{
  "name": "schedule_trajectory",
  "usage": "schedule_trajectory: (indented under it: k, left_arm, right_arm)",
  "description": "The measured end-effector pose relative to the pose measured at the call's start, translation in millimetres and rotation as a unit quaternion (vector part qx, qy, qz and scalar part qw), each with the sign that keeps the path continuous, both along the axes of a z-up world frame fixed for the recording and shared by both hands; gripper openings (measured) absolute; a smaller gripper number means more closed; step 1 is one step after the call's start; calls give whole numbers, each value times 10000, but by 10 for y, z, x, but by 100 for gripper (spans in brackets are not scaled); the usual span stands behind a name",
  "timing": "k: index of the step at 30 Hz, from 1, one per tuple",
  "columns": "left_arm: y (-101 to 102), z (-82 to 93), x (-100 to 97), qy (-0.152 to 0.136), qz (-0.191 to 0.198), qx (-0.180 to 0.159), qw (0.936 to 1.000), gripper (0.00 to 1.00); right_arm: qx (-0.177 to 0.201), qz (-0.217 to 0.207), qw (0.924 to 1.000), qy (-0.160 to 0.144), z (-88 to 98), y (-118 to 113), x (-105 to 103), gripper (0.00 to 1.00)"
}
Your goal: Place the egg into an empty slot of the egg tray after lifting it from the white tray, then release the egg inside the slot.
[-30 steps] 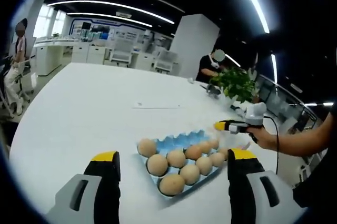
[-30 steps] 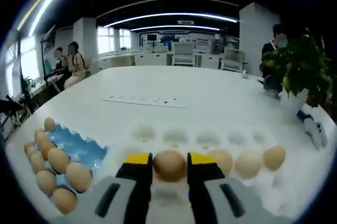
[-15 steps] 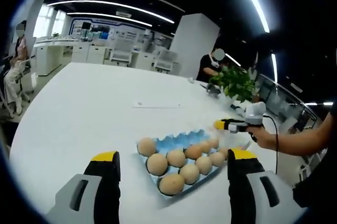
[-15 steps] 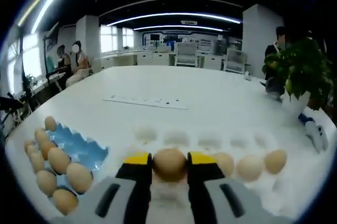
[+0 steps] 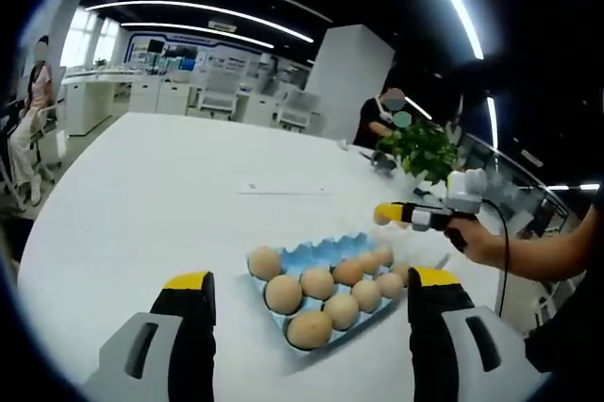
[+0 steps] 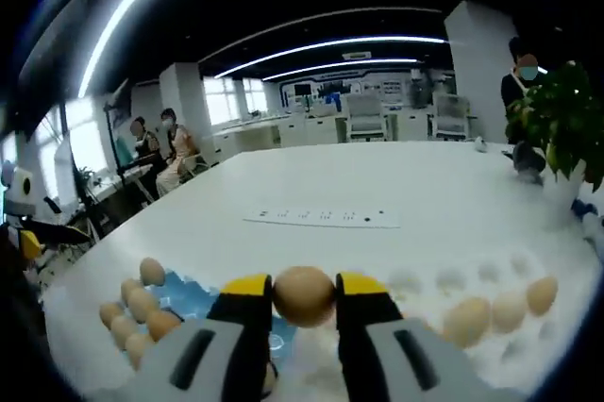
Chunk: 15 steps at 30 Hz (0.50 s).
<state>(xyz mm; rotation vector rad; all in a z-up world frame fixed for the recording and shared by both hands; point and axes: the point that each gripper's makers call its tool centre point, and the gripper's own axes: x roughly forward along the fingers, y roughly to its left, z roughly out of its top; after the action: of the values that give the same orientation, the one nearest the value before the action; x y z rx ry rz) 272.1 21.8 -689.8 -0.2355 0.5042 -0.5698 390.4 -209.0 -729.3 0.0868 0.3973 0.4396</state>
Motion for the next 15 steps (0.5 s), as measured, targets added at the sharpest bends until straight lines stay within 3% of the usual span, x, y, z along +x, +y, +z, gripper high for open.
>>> schedule_trajectory:
  k: [15]
  left_arm:
    - [10, -18, 15, 22, 32, -15, 10000, 83]
  right_arm:
    - [397, 1006, 9940, 148, 11, 1044, -65, 26]
